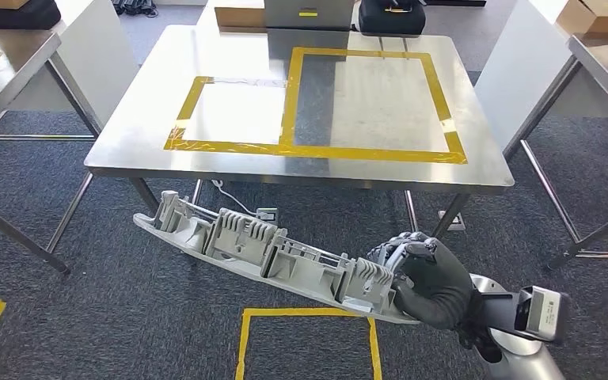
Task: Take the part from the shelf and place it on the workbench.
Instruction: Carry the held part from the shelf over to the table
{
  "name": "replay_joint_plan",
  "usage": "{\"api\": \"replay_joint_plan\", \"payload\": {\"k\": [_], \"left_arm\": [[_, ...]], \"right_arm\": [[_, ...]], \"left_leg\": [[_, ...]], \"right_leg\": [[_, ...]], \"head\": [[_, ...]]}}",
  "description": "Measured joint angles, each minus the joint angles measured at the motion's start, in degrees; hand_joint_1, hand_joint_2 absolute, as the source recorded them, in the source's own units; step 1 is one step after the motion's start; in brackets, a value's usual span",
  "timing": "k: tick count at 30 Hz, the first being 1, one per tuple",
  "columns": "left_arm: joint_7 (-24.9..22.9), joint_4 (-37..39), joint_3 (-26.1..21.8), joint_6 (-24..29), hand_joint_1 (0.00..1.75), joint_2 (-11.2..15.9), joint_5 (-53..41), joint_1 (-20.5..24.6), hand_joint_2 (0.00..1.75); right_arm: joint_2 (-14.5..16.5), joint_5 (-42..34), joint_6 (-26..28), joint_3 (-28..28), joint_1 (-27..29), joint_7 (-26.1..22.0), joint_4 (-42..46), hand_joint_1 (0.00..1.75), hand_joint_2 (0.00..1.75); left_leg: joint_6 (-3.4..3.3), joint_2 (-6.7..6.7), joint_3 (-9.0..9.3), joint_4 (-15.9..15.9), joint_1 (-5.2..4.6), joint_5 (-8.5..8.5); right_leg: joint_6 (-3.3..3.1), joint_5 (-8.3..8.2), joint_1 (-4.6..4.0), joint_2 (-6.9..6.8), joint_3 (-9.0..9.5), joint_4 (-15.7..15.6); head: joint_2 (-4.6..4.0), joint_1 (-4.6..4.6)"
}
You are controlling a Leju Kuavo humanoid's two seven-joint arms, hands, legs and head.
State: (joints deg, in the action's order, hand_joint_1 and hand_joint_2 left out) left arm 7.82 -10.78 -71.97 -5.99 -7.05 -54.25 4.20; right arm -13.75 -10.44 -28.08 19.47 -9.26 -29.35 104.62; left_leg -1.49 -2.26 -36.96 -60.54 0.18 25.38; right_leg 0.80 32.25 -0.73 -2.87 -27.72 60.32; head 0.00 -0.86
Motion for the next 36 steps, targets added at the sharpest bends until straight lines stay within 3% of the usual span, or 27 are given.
{"api": "replay_joint_plan", "payload": {"k": [2, 5, 6, 7, 8, 10, 12, 16, 18, 20, 21, 22, 23, 25, 27, 31, 33, 36], "left_arm": [[0.0, 0.0, 0.0, 0.0, 0.00, -0.1, 0.0, 0.2, 1.75], [0.0, 0.0, 0.0, 0.0, 0.00, -0.1, 0.0, 0.3, 1.75], [0.0, 0.0, 0.0, 0.0, 0.00, -0.1, 0.0, 0.3, 1.75], [0.0, 0.0, 0.0, 0.0, 0.00, -0.1, 0.0, 0.2, 1.75], [0.0, 0.0, 0.0, 0.0, 0.00, -0.1, 0.0, 0.2, 1.75], [0.0, 0.0, 0.0, 0.0, 0.00, -0.2, 0.0, 0.2, 1.75], [0.0, 0.0, 0.0, 0.0, 0.00, -0.2, 0.0, 0.2, 1.75], [0.1, 0.0, 0.0, 0.0, 0.00, -0.1, 0.0, 0.1, 1.75], [0.2, 0.0, 0.0, 0.0, 0.00, -0.1, -0.1, 0.2, 1.75], [0.3, 0.0, 0.0, 0.0, 0.00, -0.1, -0.1, 0.2, 1.75], [0.4, 0.0, 0.0, 0.0, 0.00, 0.0, -0.1, 0.1, 1.75], [0.4, 0.0, 0.0, 0.0, 0.00, 0.0, -0.1, 0.0, 1.75], [0.5, 0.0, 0.0, 0.0, 0.00, 0.0, -0.2, -0.1, 1.75], [0.5, 0.0, 0.0, 0.0, 0.00, 0.1, -0.3, -0.1, 1.75], [0.6, 0.0, 0.0, 0.0, 0.00, 0.2, -0.5, -0.1, 1.75], [0.6, 0.0, 0.0, 0.0, 0.00, 0.1, -0.6, -0.1, 1.75], [0.7, -0.1, 0.0, 0.0, 0.00, 0.1, -0.6, 0.0, 1.75], [1.0, -0.1, 0.0, 0.0, 0.00, 0.1, -0.6, 0.0, 1.75]], "right_arm": [[-0.2, -0.1, 0.0, -0.3, 0.0, -0.1, 0.2, 1.75, 1.75], [-0.3, -0.5, -0.1, -0.8, 0.1, -0.1, 0.3, 1.75, 1.75], [-0.3, -0.5, -0.1, -0.9, 0.2, -0.1, 0.3, 1.75, 1.75], [-0.4, -0.5, -0.2, -0.9, 0.3, -0.1, 0.3, 1.75, 1.75], [-0.4, -0.5, -0.3, -0.9, 0.3, -0.1, 0.3, 1.75, 1.75], [-0.5, -0.5, -0.5, -1.0, 0.4, -0.1, 0.4, 1.75, 1.75], [-0.7, -0.6, -0.6, -1.1, 0.4, -0.2, 0.4, 1.75, 1.75], [-0.8, -0.5, -0.8, -1.2, 0.7, -0.8, 0.6, 1.75, 1.75], [-0.8, -0.3, -0.6, -1.3, 1.0, -1.5, 0.7, 1.75, 1.75], [-0.8, 0.2, -0.2, -1.4, 1.3, -2.5, 0.9, 1.75, 1.75], [-0.8, 0.6, -0.1, -1.4, 1.5, -2.9, 0.9, 1.75, 1.75], [-0.8, 0.9, 0.1, -1.5, 1.7, -3.3, 1.0, 1.75, 1.75], [-0.8, 1.2, 0.2, -1.5, 1.8, -3.5, 1.0, 1.75, 1.75], [-0.7, 1.5, 0.3, -1.5, 1.9, -3.9, 1.1, 1.75, 1.75], [-0.4, 1.6, 0.3, -1.5, 1.9, -4.3, 1.3, 1.75, 1.75], [0.1, 1.9, 0.4, -1.3, 1.9, -4.4, 1.5, 1.75, 1.75], [0.3, 2.1, 0.5, -1.2, 1.7, -4.5, 1.6, 1.75, 1.75], [0.6, 2.4, 0.8, -1.0, 1.6, -4.6, 1.6, 1.75, 1.75]], "left_leg": [[-0.54, 0.86, 0.69, 0.2, 0.23, 0.35], [-0.86, 1.89, 1.55, 0.4, 0.29, 1.34], [-0.81, 2.18, 2.01, 0.4, 0.30, 1.77], [-0.69, 2.44, 2.63, 0.4, 0.32, 2.26], [-0.52, 2.64, 3.37, 0.4, 0.36, 2.81], [-0.02, 2.89, 4.85, 0.3, 0.40, 3.94], [0.71, 3.04, 5.64, 0.5, 0.31, 4.75], [2.14, 2.88, 5.77, -1.3, 0.26, 4.90], [2.43, 2.69, 2.82, -6.5, 0.31, 6.38], [2.65, 2.65, -1.64, -13.2, 0.31, 9.42], [2.67, 2.64, -3.27, -15.0, 0.30, 10.31], [2.57, 2.64, -3.99, -15.0, 0.28, 10.09], [2.36, 2.64, -3.73, -13.1, 0.22, 8.54], [1.49, 2.61, -1.51, -5.6, -0.12, 3.32], [0.76, 2.57, 0.20, -0.4, -0.55, 0.83], [-0.28, 2.65, 1.85, 1.3, -0.31, 0.73], [-0.73, 2.70, 3.11, 1.7, -0.03, 1.08], [-0.88, 2.69, 4.09, 1.9, 0.03, 2.11]], "right_leg": [[0.69, 0.60, 0.40, 1.29, -2.35, 4.1], [1.53, 4.56, 0.99, 2.36, -9.34, 13.3], [1.67, 5.38, 1.11, 2.37, -10.98, 14.5], [1.76, 4.98, 1.21, 2.37, -11.78, 13.9], [1.78, 3.14, 1.29, 2.36, -11.66, 11.6], [1.53, -2.90, 1.34, 2.31, -10.22, 4.4], [0.80, -6.11, 1.09, 2.22, -9.29, 0.2], [-1.02, -6.11, 1.15, 2.42, -7.80, -1.0], [-1.69, -5.55, 1.18, 2.43, -6.74, -1.3], [-2.04, -4.77, 1.01, 2.49, -5.95, -1.3], [-2.12, -4.33, 0.91, 2.57, -5.47, -1.3], [-2.15, -3.88, 0.80, 2.64, -4.89, -1.3], [-2.15, -3.40, 0.68, 2.71, -4.25, -1.3], [-2.04, -2.37, 0.45, 2.72, -2.90, -1.3], [-1.58, -1.47, 0.29, 2.77, -2.10, -1.4], [-0.34, -0.97, 0.18, 2.86, -1.55, -0.1], [0.30, 0.34, 0.33, 2.86, -3.87, 4.2], [1.30, 4.05, 0.96, 2.87, -10.77, 13.2]], "head": [[0.00, 0.22], [0.00, 0.63], [0.00, 0.72], [0.00, 0.78], [0.00, 0.85], [0.00, 1.07], [0.00, 1.31], [0.00, 1.17], [0.00, 0.87], [0.00, 0.60], [0.00, 0.52], [0.00, 0.45], [0.00, 0.39], [-0.01, 0.28], [-0.01, 0.28], [0.00, 0.33], [0.00, 0.61], [0.00, 0.92]]}}
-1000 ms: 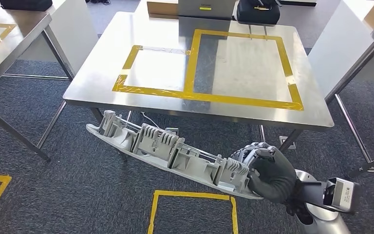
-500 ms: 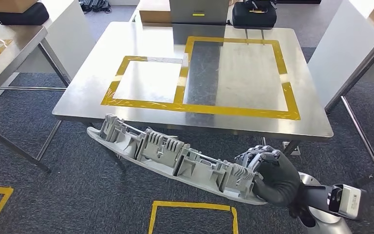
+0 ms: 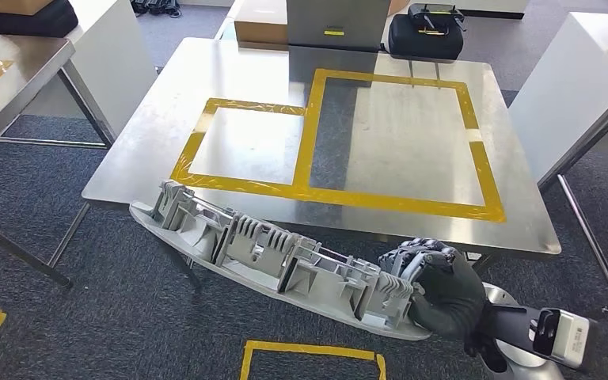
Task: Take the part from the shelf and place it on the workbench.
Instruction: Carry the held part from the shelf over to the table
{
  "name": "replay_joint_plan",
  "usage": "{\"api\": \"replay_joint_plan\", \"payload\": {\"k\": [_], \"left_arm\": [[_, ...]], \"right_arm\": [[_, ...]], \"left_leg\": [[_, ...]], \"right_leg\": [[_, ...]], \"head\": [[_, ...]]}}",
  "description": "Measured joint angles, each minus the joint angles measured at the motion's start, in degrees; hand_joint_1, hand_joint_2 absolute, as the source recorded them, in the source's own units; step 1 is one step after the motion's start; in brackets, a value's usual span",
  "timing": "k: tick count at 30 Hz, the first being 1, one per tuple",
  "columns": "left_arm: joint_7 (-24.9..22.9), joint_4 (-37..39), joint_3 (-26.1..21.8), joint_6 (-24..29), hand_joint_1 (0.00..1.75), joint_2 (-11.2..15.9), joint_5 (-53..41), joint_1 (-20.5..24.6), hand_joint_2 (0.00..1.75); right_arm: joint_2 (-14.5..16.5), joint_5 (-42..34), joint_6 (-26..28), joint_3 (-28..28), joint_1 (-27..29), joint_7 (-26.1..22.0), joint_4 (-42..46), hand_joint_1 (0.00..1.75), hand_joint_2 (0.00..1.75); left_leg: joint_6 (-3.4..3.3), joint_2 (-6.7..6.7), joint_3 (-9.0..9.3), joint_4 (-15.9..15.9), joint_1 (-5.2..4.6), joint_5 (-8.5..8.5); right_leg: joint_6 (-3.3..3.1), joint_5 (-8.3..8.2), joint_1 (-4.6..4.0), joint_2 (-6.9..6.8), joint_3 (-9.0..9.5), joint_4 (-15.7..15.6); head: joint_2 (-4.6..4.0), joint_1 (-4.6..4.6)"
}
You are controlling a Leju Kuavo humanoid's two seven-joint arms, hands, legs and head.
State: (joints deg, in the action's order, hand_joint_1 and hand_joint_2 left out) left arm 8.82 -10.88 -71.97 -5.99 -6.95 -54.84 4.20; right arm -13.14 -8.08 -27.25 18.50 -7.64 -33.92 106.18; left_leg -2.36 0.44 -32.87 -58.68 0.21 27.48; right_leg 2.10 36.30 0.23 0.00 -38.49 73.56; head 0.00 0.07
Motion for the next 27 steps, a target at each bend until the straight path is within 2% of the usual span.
{"api": "replay_joint_plan", "payload": {"k": [1, 2, 3, 4, 5, 6, 7, 10, 11, 13, 15, 16, 17, 18, 20, 21, 22, 25, 26, 27], "left_arm": [[0.1, 0.0, 0.0, 0.0, 0.00, 0.0, 0.0, -0.1, 1.75], [0.2, 0.0, 0.0, 0.0, 0.00, 0.0, 0.0, -0.1, 1.75], [0.2, 0.0, 0.0, 0.0, 0.00, -0.1, 0.0, -0.1, 1.75], [0.3, 0.0, 0.0, 0.0, 0.00, -0.1, 0.0, -0.2, 1.75], [0.3, 0.0, 0.0, 0.0, 0.00, -0.1, 0.0, -0.2, 1.75], [0.3, 0.0, 0.0, 0.0, 0.00, -0.1, 0.0, -0.1, 1.75], [0.3, 0.0, 0.0, 0.0, 0.00, -0.1, 0.0, -0.1, 1.75], [0.5, 0.0, 0.0, 0.0, 0.00, -0.1, 0.0, -0.1, 1.75], [0.5, 0.0, 0.0, 0.0, 0.00, -0.1, 0.0, 0.0, 1.75], [0.7, 0.0, 0.0, 0.0, 0.00, -0.1, 0.0, 0.1, 1.75], [0.8, 0.0, 0.0, 0.0, 0.00, -0.1, 0.0, 0.0, 1.75], [0.8, 0.0, 0.0, 0.0, 0.00, -0.1, 0.0, -0.1, 1.75], [0.8, 0.0, 0.0, 0.0, 0.00, 0.0, 0.0, -0.2, 1.75], [0.8, 0.0, 0.0, 0.0, 0.00, 0.0, -0.1, -0.3, 1.75], [0.9, 0.0, 0.0, 0.0, 0.00, 0.1, -0.1, -0.3, 1.75], [0.9, 0.0, 0.0, 0.0, 0.00, 0.1, -0.1, -0.3, 1.75], [0.9, 0.0, 0.0, 0.0, 0.00, 0.0, -0.1, -0.3, 1.75], [0.9, 0.0, 0.0, 0.0, 0.00, 0.0, -0.1, -0.2, 1.75], [0.9, 0.0, 0.0, 0.0, 0.00, 0.0, -0.1, -0.2, 1.75], [0.9, 0.0, 0.0, 0.0, 0.00, -0.1, -0.1, -0.1, 1.75]], "right_arm": [[0.1, 0.1, 0.1, 0.1, 0.0, 0.0, 0.0, 1.75, 1.75], [0.2, 0.3, 0.3, 0.2, 0.1, 0.1, 0.0, 1.75, 1.75], [0.2, 0.4, 0.4, 0.3, 0.1, 0.1, 0.0, 1.75, 1.75], [0.2, 0.5, 0.5, 0.4, 0.1, 0.2, 0.0, 1.75, 1.75], [0.3, 0.6, 0.6, 0.4, 0.2, 0.1, 0.0, 1.75, 1.75], [0.4, 0.6, 0.7, 0.5, 0.3, 0.1, 0.1, 1.75, 1.75], [0.5, 0.7, 0.7, 0.5, 0.4, 0.1, 0.1, 1.75, 1.75], [0.7, 0.9, 0.8, 0.6, 0.6, -0.1, 0.4, 1.75, 1.75], [0.7, 0.9, 0.8, 0.7, 0.6, -0.2, 0.4, 1.75, 1.75], [0.8, 0.9, 0.8, 0.7, 0.5, -0.5, 0.4, 1.75, 1.75], [0.9, 1.0, 1.0, 0.7, 0.5, -0.7, 0.4, 1.75, 1.75], [0.9, 1.2, 1.1, 0.7, 0.5, -0.7, 0.4, 1.75, 1.75], [1.0, 1.5, 1.3, 0.7, 0.6, -0.7, 0.4, 1.75, 1.75], [1.1, 1.8, 1.4, 0.7, 0.6, -0.6, 0.4, 1.75, 1.75], [1.3, 2.3, 1.7, 0.7, 0.6, -0.7, 0.4, 1.75, 1.75], [1.5, 2.5, 1.8, 0.7, 0.6, -0.7, 0.4, 1.75, 1.75], [1.6, 2.7, 2.0, 0.8, 0.6, -0.7, 0.4, 1.75, 1.75], [1.9, 3.3, 2.3, 0.9, 0.6, -0.6, 0.7, 1.75, 1.75], [2.0, 3.4, 2.4, 0.9, 0.6, -0.6, 0.9, 1.75, 1.75], [2.0, 3.5, 2.4, 1.0, 0.6, -0.6, 1.0, 1.75, 1.75]], "left_leg": [[0.12, 0.00, 0.47, 0.0, 0.05, 0.46], [0.30, -0.01, 1.10, 0.0, 0.12, 0.97], [0.51, -0.03, 1.84, 0.0, 0.22, 1.53], [0.77, -0.07, 2.49, 0.0, 0.29, 2.10], [1.09, -0.10, 3.06, 0.0, 0.30, 2.64], [1.46, -0.18, 3.41, 0.0, 0.27, 3.12], [1.89, -0.28, 3.75, 0.0, 0.21, 3.40], [3.02, -0.58, 4.42, -0.7, 0.21, 3.72], [3.26, -0.59, 3.75, -2.2, 0.26, 3.96], [3.61, -0.55, 0.23, -8.3, 0.37, 5.67], [3.88, -0.54, -4.43, -14.7, 0.38, 8.71], [3.93, -0.53, -5.95, -16.0, 0.38, 9.44], [3.89, -0.53, -6.57, -15.3, 0.37, 8.94], [3.76, -0.54, -6.27, -12.8, 0.38, 7.05], [3.30, -0.56, -4.67, -5.5, 0.31, 1.40], [2.99, -0.59, -4.08, -2.9, 0.22, -0.50], [2.64, -0.61, -3.77, -1.5, 0.12, -1.65], [1.45, -0.49, -2.91, -0.9, 0.13, -1.67], [1.09, -0.42, -2.41, -0.8, 0.21, -1.46], [0.77, -0.34, -1.89, -0.7, 0.29, -1.21]], "right_leg": [[0.20, -0.03, 0.20, -0.01, -1.32, 0.6], [0.33, -1.40, 0.38, -0.04, -1.63, -0.7], [0.35, -3.93, 0.51, -0.14, -1.02, -3.8], [0.27, -7.15, 0.59, -0.43, 0.02, -7.8], [0.04, -9.28, 0.55, -0.75, 0.92, -11.1], [-0.29, -10.62, 0.41, -1.01, 1.51, -13.3], [-0.71, -11.14, 0.30, -1.13, 1.72, -14.4], [-2.02, -10.77, 0.34, -0.67, 2.67, -14.9], [-2.40, -10.52, 0.40, -0.59, 3.22, -15.0], [-2.97, -9.86, 0.44, -0.48, 4.16, -15.1], [-3.15, -8.96, 0.37, -0.27, 5.08, -15.1], [-3.13, -8.43, 0.35, -0.15, 5.71, -15.1], [-3.06, -7.88, 0.34, -0.03, 6.44, -15.1], [-2.96, -7.29, 0.35, 0.03, 7.25, -15.1], [-2.61, -6.07, 0.29, 0.09, 8.67, -15.0], [-2.31, -5.53, 0.21, 0.15, 9.09, -15.0], [-1.94, -5.14, 0.14, 0.21, 9.39, -14.9], [-0.94, -4.89, 0.09, 0.24, 9.76, -14.2], [-0.70, -4.85, 0.12, 0.20, 9.14, -12.7], [-0.47, -4.43, 0.19, 0.16, 7.79, -10.2]], "head": [[0.00, 0.04], [0.00, 0.10], [0.00, 0.16], [0.00, 0.27], [0.00, 0.37], [0.00, 0.45], [0.00, 0.51], [0.00, 0.39], [0.00, 0.26], [0.00, -0.01], [0.00, -0.21], [0.00, -0.26], [0.00, -0.33], [0.00, -0.39], [0.00, -0.51], [0.00, -0.55], [0.00, -0.57], [0.00, -0.54], [0.00, -0.45], [0.00, -0.33]]}}
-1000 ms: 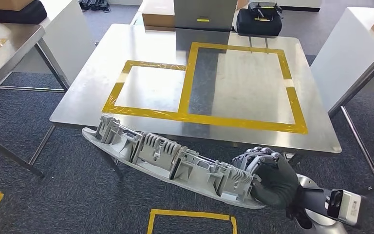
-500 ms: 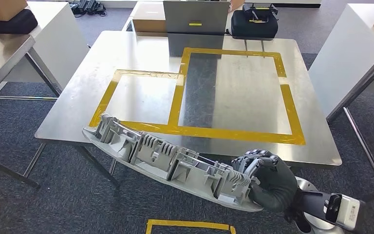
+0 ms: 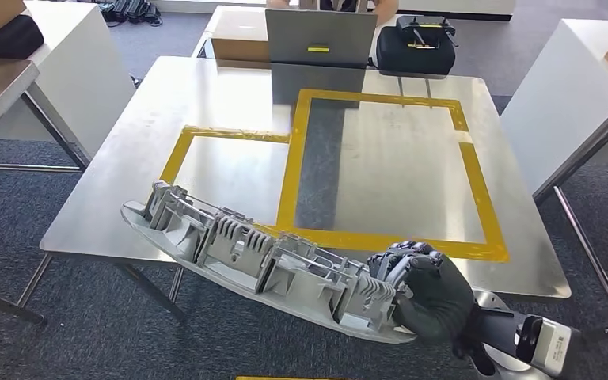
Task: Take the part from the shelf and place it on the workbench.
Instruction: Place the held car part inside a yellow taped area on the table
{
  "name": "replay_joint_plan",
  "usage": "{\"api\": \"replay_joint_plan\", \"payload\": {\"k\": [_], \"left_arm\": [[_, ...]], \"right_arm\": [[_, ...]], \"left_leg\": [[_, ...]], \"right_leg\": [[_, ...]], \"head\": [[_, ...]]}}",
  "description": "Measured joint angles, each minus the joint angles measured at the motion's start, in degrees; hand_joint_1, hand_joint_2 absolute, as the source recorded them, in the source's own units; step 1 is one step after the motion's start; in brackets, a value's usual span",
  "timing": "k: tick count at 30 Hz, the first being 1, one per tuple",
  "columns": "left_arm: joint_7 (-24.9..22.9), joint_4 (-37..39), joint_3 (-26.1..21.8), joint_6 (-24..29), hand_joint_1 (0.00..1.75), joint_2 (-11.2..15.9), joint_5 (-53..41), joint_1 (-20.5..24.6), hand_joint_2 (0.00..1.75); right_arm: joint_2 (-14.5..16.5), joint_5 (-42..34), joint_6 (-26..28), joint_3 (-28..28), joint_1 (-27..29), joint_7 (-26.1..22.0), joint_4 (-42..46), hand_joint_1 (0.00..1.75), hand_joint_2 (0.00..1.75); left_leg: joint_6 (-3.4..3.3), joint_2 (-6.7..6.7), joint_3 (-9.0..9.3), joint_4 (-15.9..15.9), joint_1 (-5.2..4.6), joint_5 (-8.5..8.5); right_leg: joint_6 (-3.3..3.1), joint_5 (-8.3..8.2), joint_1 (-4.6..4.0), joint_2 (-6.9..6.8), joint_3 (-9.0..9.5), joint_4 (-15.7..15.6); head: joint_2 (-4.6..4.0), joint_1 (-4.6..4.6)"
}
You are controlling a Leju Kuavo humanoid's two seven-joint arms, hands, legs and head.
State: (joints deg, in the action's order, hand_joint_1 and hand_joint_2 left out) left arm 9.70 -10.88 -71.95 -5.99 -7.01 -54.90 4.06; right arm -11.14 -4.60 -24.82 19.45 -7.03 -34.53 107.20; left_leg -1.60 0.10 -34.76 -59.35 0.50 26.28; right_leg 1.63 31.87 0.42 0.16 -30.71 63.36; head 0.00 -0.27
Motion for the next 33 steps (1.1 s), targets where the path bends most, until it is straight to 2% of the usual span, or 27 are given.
{"api": "replay_joint_plan", "payload": {"k": [1, 3, 4, 5, 6, 8, 9, 10, 13, 14, 15, 16, 18, 19, 20, 21, 23, 25, 26, 30, 33], "left_arm": [[0.0, 0.0, 0.0, 0.0, 0.00, 0.0, 0.0, 0.0, 1.75], [0.0, 0.0, 0.0, 0.0, 0.00, 0.0, 0.2, 0.0, 1.75], [0.0, -0.1, 0.0, 0.0, 0.00, 0.0, 0.2, 0.0, 1.75], [0.0, -0.1, 0.0, 0.0, 0.00, 0.0, 0.3, 0.0, 1.75], [0.0, -0.1, 0.0, 0.0, 0.00, 0.0, 0.4, -0.1, 1.75], [0.0, -0.1, 0.0, 0.0, 0.00, -0.1, 0.5, 0.0, 1.75], [0.0, -0.1, 0.0, 0.0, 0.00, -0.1, 0.6, 0.0, 1.75], [-0.1, -0.1, 0.0, 0.0, 0.00, -0.1, 0.6, 0.1, 1.75], [-0.2, -0.2, 0.0, 0.0, 0.00, 0.0, 0.6, 0.2, 1.75], [-0.3, -0.2, 0.0, 0.0, 0.00, 0.0, 0.6, 0.2, 1.75], [-0.3, -0.2, 0.0, 0.0, 0.00, 0.0, 0.6, 0.2, 1.75], [-0.2, -0.2, 0.0, 0.0, 0.00, 0.1, 0.6, 0.2, 1.75], [0.0, -0.2, 0.0, 0.0, 0.00, 0.0, 0.5, 0.1, 1.75], [0.2, -0.2, 0.0, -0.1, 0.00, 0.0, 0.5, 0.0, 1.75], [0.5, -0.2, 0.0, -0.1, 0.00, 0.0, 0.5, -0.1, 1.75], [0.8, -0.2, 0.0, -0.2, 0.00, 0.1, 0.5, -0.2, 1.75], [1.3, -0.2, 0.0, -0.2, 0.00, 0.1, 0.6, -0.4, 1.75], [1.6, -0.2, 0.0, -0.2, 0.00, 0.0, 0.9, -0.5, 1.75], [1.7, -0.2, -0.1, -0.2, 0.00, -0.1, 1.0, -0.6, 1.75], [1.8, -0.2, -0.4, 0.2, 0.00, -0.5, 1.4, -0.9, 1.75], [1.7, -0.2, -0.6, 0.5, 0.00, -0.6, 1.6, -0.8, 1.75]], "right_arm": [[0.0, 0.1, 0.0, 0.0, 0.0, 0.0, 0.1, 1.75, 1.75], [0.1, 0.3, 0.2, 0.1, 0.2, 0.0, 0.3, 1.75, 1.75], [0.2, 0.5, 0.2, 0.1, 0.3, 0.0, 0.4, 1.75, 1.75], [0.2, 0.6, 0.3, 0.1, 0.5, 0.1, 0.4, 1.75, 1.75], [0.2, 0.8, 0.4, 0.1, 0.6, 0.1, 0.5, 1.75, 1.75], [0.2, 0.9, 0.4, 0.1, 0.8, 0.2, 0.7, 1.75, 1.75], [0.2, 1.0, 0.5, 0.1, 0.8, 0.2, 0.9, 1.75, 1.75], [0.2, 1.0, 0.6, 0.1, 0.8, 0.2, 1.1, 1.75, 1.75], [0.2, 1.2, 1.1, 0.0, 0.9, 0.2, 1.9, 1.75, 1.75], [0.2, 1.4, 1.4, 0.0, 1.0, 0.2, 2.2, 1.75, 1.75], [0.2, 1.8, 1.7, -0.1, 1.1, 0.2, 2.4, 1.75, 1.75], [0.2, 2.3, 2.2, -0.1, 1.2, 0.0, 2.6, 1.75, 1.75], [0.2, 3.9, 3.6, -0.3, 1.4, -0.4, 3.2, 1.75, 1.75], [0.2, 4.8, 4.4, -0.4, 1.7, -0.7, 3.6, 1.75, 1.75], [0.2, 5.9, 5.2, -0.6, 2.0, -0.9, 3.9, 1.75, 1.75], [0.2, 7.0, 6.0, -0.8, 2.4, -1.0, 4.3, 1.75, 1.75], [0.2, 10.0, 8.0, -1.2, 3.2, -1.4, 5.3, 1.75, 1.75], [0.1, 13.9, 10.7, -1.5, 4.2, -2.0, 6.7, 1.75, 1.75], [0.1, 15.7, 11.9, -1.7, 4.7, -2.3, 7.4, 1.75, 1.75], [0.0, 20.1, 15.2, -2.0, 6.3, -2.1, 10.2, 1.75, 1.75], [-0.2, 21.5, 17.1, -2.0, 6.5, -1.2, 11.9, 1.75, 1.75]], "left_leg": [[-0.26, 0.02, 0.41, 0.1, 0.02, 0.34], [-0.49, 0.08, 1.10, 0.1, -0.02, 1.16], [-0.48, 0.14, 1.57, 0.1, -0.04, 1.61], [-0.42, 0.22, 2.17, 0.1, -0.05, 2.10], [-0.32, 0.30, 2.90, 0.1, -0.05, 2.62], [-0.05, 0.35, 4.35, 0.1, -0.09, 3.72], [0.19, 0.37, 4.82, 0.1, -0.16, 4.21], [0.50, 0.35, 5.08, 0.2, -0.23, 4.66], [1.64, 0.25, 6.01, 0.1, -0.35, 5.14], [1.92, 0.22, 6.08, -0.8, -0.35, 5.31], [2.14, 0.20, 5.35, -2.6, -0.31, 5.90], [2.32, 0.18, 3.77, -5.5, -0.23, 6.88], [2.67, 0.18, -0.80, -12.5, -0.08, 9.86], [2.83, 0.18, -2.70, -14.7, -0.01, 10.97], [2.95, 0.17, -3.79, -15.1, 0.06, 11.04], [3.07, 0.17, -3.93, -13.4, 0.16, 9.60], [3.18, 0.14, -2.40, -6.4, 0.38, 3.85], [2.71, 0.10, -1.22, -1.4, 0.36, 0.44], [2.39, 0.11, -1.13, -0.8, 0.34, 0.01], [1.70, 0.29, -1.09, -0.7, 0.27, -0.33], [1.23, 0.29, -1.04, -0.7, 0.23, -0.03]], "right_leg": [[0.22, 0.87, 0.05, -0.02, -2.08, 3.3], [0.54, 3.77, 0.07, -0.01, -6.93, 9.7], [0.60, 4.62, 0.08, -0.02, -8.67, 11.3], [0.57, 4.29, 0.07, -0.02, -9.53, 11.1], [0.44, 2.53, 0.04, -0.02, -9.43, 8.9], [-0.16, -3.20, -0.15, -0.08, -7.62, 1.5], [-0.45, -5.04, -0.33, -0.15, -6.85, -1.5], [-0.73, -6.05, -0.50, -0.19, -6.40, -3.3], [-1.65, -5.86, -0.40, -0.10, -5.33, -4.4], [-2.01, -5.73, -0.23, -0.08, -4.67, -4.6], [-2.31, -5.50, -0.13, -0.08, -3.98, -4.7], [-2.54, -5.21, -0.04, -0.10, -3.43, -4.8], [-2.81, -4.53, -0.02, -0.05, -2.66, -4.8], [-2.80, -4.17, 0.00, 0.01, -2.23, -4.8], [-2.73, -3.75, 0.05, 0.09, -1.73, -4.8], [-2.58, -3.28, 0.12, 0.15, -1.15, -4.8], [-2.09, -2.21, 0.26, 0.19, 0.02, -4.6], [-1.41, -1.36, 0.21, 0.22, 0.55, -4.4], [-1.15, -1.05, 0.09, 0.23, 0.56, -4.3], [-1.71, -1.06, -0.11, 0.18, 0.78, -4.7], [-1.56, -0.98, -0.11, 0.16, 1.16, -5.5]], "head": [[0.00, 0.13], [0.00, 0.28], [0.00, 0.32], [0.00, 0.37], [0.00, 0.46], [0.00, 0.63], [0.00, 0.71], [0.00, 0.73], [0.00, 0.63], [0.00, 0.54], [0.00, 0.40], [0.00, 0.23], [0.00, -0.09], [-0.01, -0.21], [-0.01, -0.28], [-0.01, -0.37], [0.00, -0.48], [0.00, -0.61], [0.00, -0.63], [0.00, -0.46], [0.00, -0.37]]}}
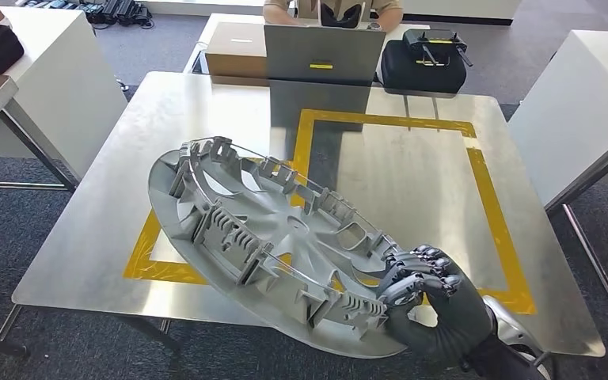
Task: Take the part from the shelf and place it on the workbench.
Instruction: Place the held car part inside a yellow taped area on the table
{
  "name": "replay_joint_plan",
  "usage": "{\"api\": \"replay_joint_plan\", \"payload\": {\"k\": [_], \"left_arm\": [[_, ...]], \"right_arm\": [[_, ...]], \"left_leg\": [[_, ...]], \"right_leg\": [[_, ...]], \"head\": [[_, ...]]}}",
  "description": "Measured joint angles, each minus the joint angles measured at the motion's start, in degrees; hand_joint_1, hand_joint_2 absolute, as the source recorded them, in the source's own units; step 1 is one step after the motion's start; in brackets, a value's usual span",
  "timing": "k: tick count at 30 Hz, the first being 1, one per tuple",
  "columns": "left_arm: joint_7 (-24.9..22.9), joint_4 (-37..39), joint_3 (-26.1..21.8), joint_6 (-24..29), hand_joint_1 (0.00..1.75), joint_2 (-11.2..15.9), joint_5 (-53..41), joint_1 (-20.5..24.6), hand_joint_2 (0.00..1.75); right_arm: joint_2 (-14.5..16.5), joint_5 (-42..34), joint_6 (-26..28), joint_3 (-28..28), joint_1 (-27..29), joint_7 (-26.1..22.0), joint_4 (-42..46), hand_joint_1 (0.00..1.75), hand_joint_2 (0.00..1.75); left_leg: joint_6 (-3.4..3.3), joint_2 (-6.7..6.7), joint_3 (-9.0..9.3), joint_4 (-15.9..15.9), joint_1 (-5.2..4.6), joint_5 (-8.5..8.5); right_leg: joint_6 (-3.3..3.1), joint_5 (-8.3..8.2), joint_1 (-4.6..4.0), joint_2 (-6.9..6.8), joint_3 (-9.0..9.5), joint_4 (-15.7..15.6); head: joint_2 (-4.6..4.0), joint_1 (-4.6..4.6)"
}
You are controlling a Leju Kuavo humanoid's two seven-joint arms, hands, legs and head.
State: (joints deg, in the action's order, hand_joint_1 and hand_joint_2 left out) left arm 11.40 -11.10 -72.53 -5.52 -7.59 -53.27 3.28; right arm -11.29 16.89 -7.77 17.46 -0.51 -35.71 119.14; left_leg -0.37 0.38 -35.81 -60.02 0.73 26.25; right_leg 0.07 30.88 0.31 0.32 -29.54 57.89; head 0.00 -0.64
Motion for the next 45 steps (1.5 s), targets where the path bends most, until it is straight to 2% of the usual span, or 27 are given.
{"api": "replay_joint_plan", "payload": {"k": [5, 9, 12, 16, 19, 24, 28, 35, 40, 45], "left_arm": [[-0.1, 0.0, -0.1, 0.2, 0.00, -0.2, 0.2, 0.1, 1.75], [0.0, 0.0, -0.3, 0.2, 0.00, -0.2, 0.3, 0.2, 1.75], [0.1, 0.0, -0.5, 0.2, 0.00, -0.2, 0.3, 0.2, 1.75], [0.1, 0.0, -0.5, 0.1, 0.00, -0.2, 0.3, 0.2, 1.75], [0.1, 0.0, -0.5, 0.1, 0.00, -0.2, 0.1, 0.3, 1.75], [0.1, 0.0, -0.5, -0.3, 0.00, -0.2, -0.6, 0.4, 1.75], [0.1, 0.0, -0.5, -1.1, 0.00, -0.2, -1.7, 0.7, 1.75], [0.4, 0.0, -0.5, -2.1, 0.00, 0.3, -3.0, 0.7, 1.75], [0.5, 0.0, -0.4, -2.5, 0.00, 0.3, -3.1, 0.7, 1.75], [0.8, 0.0, -0.4, -2.9, 0.00, 0.4, -3.2, 0.8, 1.75]], "right_arm": [[-0.9, 3.5, 3.9, 0.0, 1.7, 0.6, 2.5, 1.75, 1.75], [-1.9, 7.3, 7.6, -0.1, 3.6, 1.6, 3.9, 1.75, 1.75], [-2.3, 13.2, 12.2, -0.5, 5.4, 4.1, 5.0, 1.75, 1.75], [-2.8, 16.9, 15.0, -1.0, 6.9, 6.4, 5.9, 1.75, 1.75], [-3.4, 22.2, 19.0, -1.1, 7.9, 10.9, 6.2, 1.75, 1.75], [-7.0, 25.4, 23.9, -3.0, 8.5, 18.0, 5.8, 1.75, 1.75], [-10.7, 25.4, 21.7, -8.9, 6.3, 19.8, 2.5, 1.75, 1.75], [-14.2, 32.3, 18.3, -19.0, -0.4, 20.0, -10.0, 1.75, 1.75], [-14.5, 38.7, 18.1, -20.1, -7.2, 21.0, -20.5, 1.75, 1.75], [-13.6, 44.2, 18.0, -17.1, -15.3, 22.7, -30.8, 1.75, 1.75]], "left_leg": [[-0.34, -0.01, 0.08, 0.0, -0.03, 0.15], [-0.36, -0.07, 0.14, 0.0, -0.05, 0.13], [-0.33, -0.06, 0.21, 0.0, -0.03, 0.08], [-0.24, -0.08, 0.32, 0.1, -0.02, 0.03], [-0.19, -0.08, 0.38, 0.2, -0.02, 0.00], [-0.17, -0.08, 0.38, 0.3, -0.02, -0.02], [-0.16, -0.07, 0.38, 0.3, -0.03, -0.03], [-0.16, -0.05, 0.39, 0.3, -0.06, -0.11], [-0.13, -0.07, 0.41, 0.3, -0.06, -0.14], [-0.05, -0.05, 0.42, 0.3, -0.06, -0.19]], "right_leg": [[1.21, -0.02, 0.04, -0.09, 0.32, -0.6], [1.70, -0.11, 0.06, -0.08, 0.32, -0.7], [1.77, -0.11, 0.02, -0.08, 0.34, -0.6], [1.75, -0.10, 0.00, -0.07, 0.33, -0.6], [1.71, -0.08, 0.01, -0.08, 0.34, -0.5], [1.69, -0.06, 0.01, -0.08, 0.33, -0.5], [1.71, -0.08, 0.02, -0.08, 0.35, -0.5], [1.77, -0.16, 0.03, -0.08, 0.39, -0.5], [1.76, -0.17, 0.02, -0.06, 0.38, -0.4], [1.75, -0.16, 0.02, -0.06, 0.32, -0.3]], "head": [[0.00, 0.05], [0.00, 0.05], [0.00, 0.05], [0.00, 0.04], [0.00, 0.03], [0.00, 0.04], [0.00, 0.05], [0.00, 0.05], [0.00, 0.05], [0.00, 0.04]]}}
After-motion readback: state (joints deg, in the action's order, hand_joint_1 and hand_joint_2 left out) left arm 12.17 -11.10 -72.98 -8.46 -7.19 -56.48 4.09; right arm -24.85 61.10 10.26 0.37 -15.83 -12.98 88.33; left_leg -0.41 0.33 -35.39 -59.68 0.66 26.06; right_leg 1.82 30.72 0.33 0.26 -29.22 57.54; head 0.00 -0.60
